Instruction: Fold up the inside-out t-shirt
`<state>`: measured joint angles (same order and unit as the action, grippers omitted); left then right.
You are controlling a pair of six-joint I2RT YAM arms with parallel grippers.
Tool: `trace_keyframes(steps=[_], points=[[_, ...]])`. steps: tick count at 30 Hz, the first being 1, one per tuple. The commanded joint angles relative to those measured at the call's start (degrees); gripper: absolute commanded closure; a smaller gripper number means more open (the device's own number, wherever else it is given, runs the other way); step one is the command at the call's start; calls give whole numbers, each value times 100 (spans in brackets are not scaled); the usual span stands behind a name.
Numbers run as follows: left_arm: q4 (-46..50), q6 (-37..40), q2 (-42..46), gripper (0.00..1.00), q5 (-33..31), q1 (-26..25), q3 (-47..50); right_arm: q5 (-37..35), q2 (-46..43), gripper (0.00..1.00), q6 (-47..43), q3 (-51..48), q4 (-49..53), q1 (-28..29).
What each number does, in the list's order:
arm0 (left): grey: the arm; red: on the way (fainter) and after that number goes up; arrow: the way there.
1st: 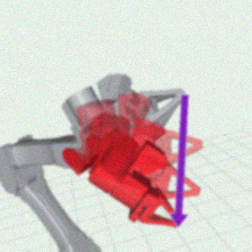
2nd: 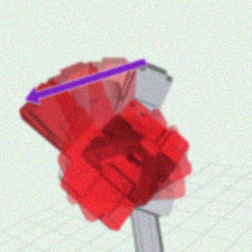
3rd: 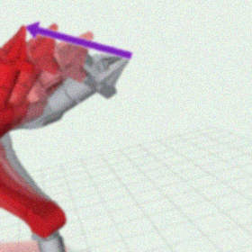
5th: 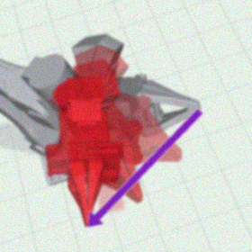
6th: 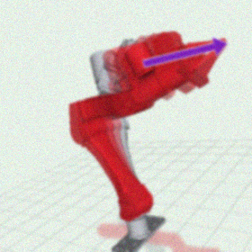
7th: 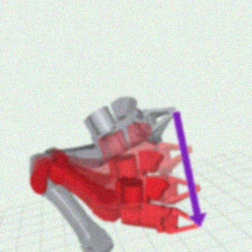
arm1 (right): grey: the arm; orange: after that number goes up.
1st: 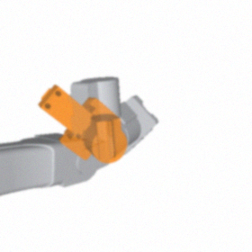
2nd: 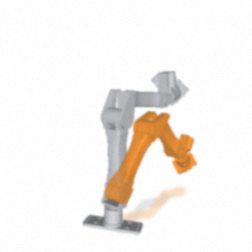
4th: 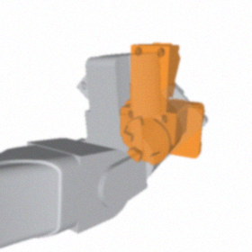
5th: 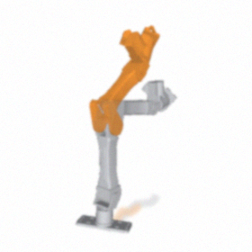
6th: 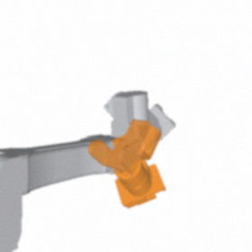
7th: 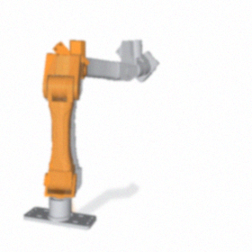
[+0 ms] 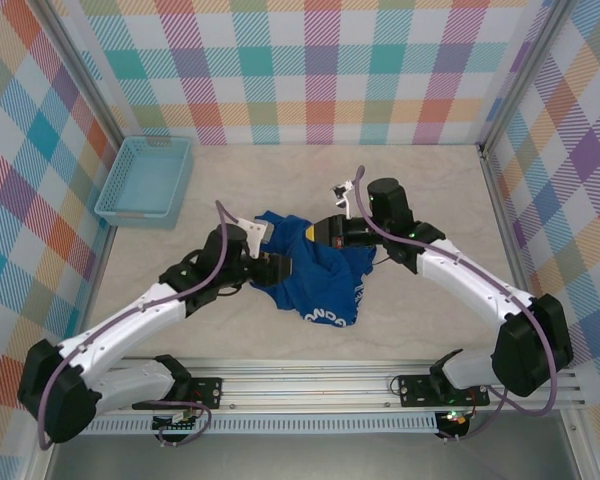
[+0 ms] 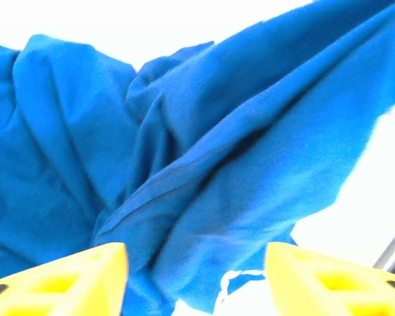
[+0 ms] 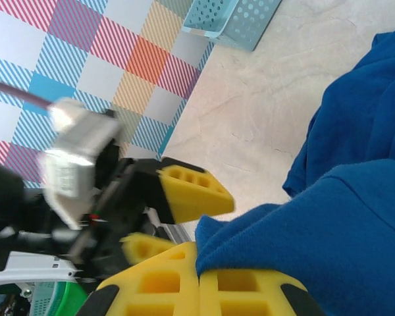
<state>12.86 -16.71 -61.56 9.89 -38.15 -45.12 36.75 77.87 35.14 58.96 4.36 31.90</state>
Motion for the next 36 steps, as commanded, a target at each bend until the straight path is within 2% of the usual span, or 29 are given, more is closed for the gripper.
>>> trace_keyframes(steps=[1, 5, 11, 13, 15, 17, 18, 19, 21, 22, 26, 28, 30, 36], points=[[-622, 15, 240, 34, 295, -56, 30, 225, 53, 100, 76, 204, -267, 27], [-707, -12, -379, 33, 322, -122, -338, 478, 74, 100, 275, 177, -486, 27], [-1461, -291, -1262, 36, 924, -135, -662, 587, 10, 100, 345, 212, -465, 27], [-1654, -440, -1472, 47, 949, -138, -771, 618, 10, 100, 360, 199, -457, 27], [-1748, -515, -1625, 68, 975, -133, -841, 620, -31, 100, 303, 186, -405, 19], [-1797, -553, -1664, 94, 1129, -101, -814, 395, -181, 100, 10, 220, -23, -3], [-1870, -578, -1646, 100, 1296, -74, -752, 143, -292, 100, -218, 239, 250, -24], [-1955, -582, -1615, 100, 1472, -47, -669, -104, -395, 98, -431, 248, 520, -34], [-2218, -591, -1495, 100, 1925, 35, -402, -779, -628, 79, -962, 262, 1123, -34], [-2321, -612, -1445, 100, 2095, 56, -304, -1036, -730, 74, -1192, 225, 1314, -34], [-2545, -617, -1253, 100, 2555, 167, -29, -1676, -1263, 60, -2199, -353, 1490, -1], [-2517, -573, -1195, 100, 2609, 188, 17, -1744, -1456, 55, -2542, -663, 1386, 9], [-2510, -512, -1152, 100, 2706, 201, 58, -1712, -1544, 46, -2748, -927, 1186, 18], [-2298, -368, -1052, 100, 2749, 210, 22, -1632, -1102, 40, -3030, -1223, 748, 18]])
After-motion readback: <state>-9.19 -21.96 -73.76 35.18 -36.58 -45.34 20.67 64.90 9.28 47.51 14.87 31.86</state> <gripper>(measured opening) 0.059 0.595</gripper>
